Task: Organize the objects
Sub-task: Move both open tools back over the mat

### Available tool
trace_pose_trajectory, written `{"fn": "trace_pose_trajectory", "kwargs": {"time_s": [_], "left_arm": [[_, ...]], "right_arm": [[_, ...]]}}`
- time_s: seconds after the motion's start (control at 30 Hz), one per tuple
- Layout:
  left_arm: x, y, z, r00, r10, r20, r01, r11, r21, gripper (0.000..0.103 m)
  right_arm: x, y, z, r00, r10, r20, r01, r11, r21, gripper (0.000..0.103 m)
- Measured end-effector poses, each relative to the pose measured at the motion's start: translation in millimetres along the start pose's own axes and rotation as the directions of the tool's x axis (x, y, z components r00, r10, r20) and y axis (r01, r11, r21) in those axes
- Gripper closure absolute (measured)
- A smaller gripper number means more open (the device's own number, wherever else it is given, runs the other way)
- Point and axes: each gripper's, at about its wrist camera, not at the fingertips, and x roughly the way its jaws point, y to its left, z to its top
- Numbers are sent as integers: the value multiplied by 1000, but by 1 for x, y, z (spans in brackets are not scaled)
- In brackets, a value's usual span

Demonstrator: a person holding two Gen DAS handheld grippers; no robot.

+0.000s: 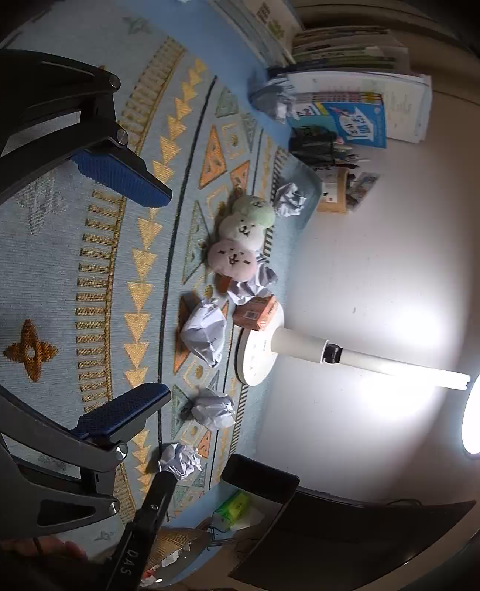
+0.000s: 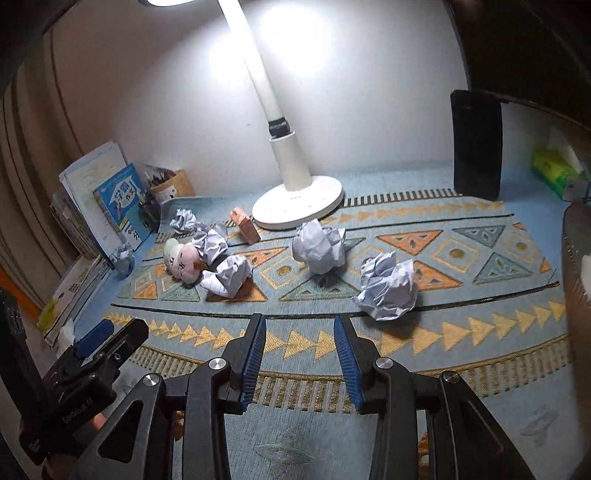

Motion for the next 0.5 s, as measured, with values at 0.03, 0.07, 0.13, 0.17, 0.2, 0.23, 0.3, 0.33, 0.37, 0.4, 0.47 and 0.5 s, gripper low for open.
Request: {"fn": "trace_pose_trajectory", "kwargs": {"time_s": [0.03,0.07,0.13,0.17,0.2,0.23,0.3,0.33,0.37,0.4,0.47,0.5], "left_arm": [[2,2,1,1000,-16,-6,16,1000,-16,7],[5,3,0,1000,-25,-12,25,999,-29,7],[11,8,0,998,-41,-39,39,998,-57,7],[14,12,-1,997,-48,-54,44,996,-73,7],[16,15,-1,996,-55,-67,49,995,-89,7],[18,18,-2,996,-60,-73,52,993,-102,7],[18,21,-2,995,-64,-71,55,991,-119,7],[17,21,-3,995,-69,-69,60,991,-121,7],[17,21,-3,995,-71,-68,62,991,-122,7],[17,21,-3,995,-73,-69,64,991,-121,7],[17,20,-2,995,-76,-71,67,991,-120,7],[17,20,-2,995,-73,-72,64,991,-119,7]], "right_arm": [[8,-2,-3,1000,3,-13,-2,1000,7,66],[14,-3,-8,1000,2,-24,-2,1000,11,66],[27,-3,-9,997,-32,-74,32,999,7,66],[28,0,-8,997,-34,-69,34,999,-6,66],[29,1,-7,997,-38,-67,37,999,-19,64],[31,4,-8,996,-47,-72,45,998,-36,61],[31,10,-11,995,-69,-73,64,995,-75,59],[31,14,-12,994,-84,-68,77,992,-97,55],[30,17,-12,994,-91,-62,83,990,-115,51],[28,19,-13,994,-96,-54,89,988,-129,44],[25,20,-13,994,-100,-33,95,986,-137,39],[24,19,-13,995,-96,-32,91,987,-136,39]]}}
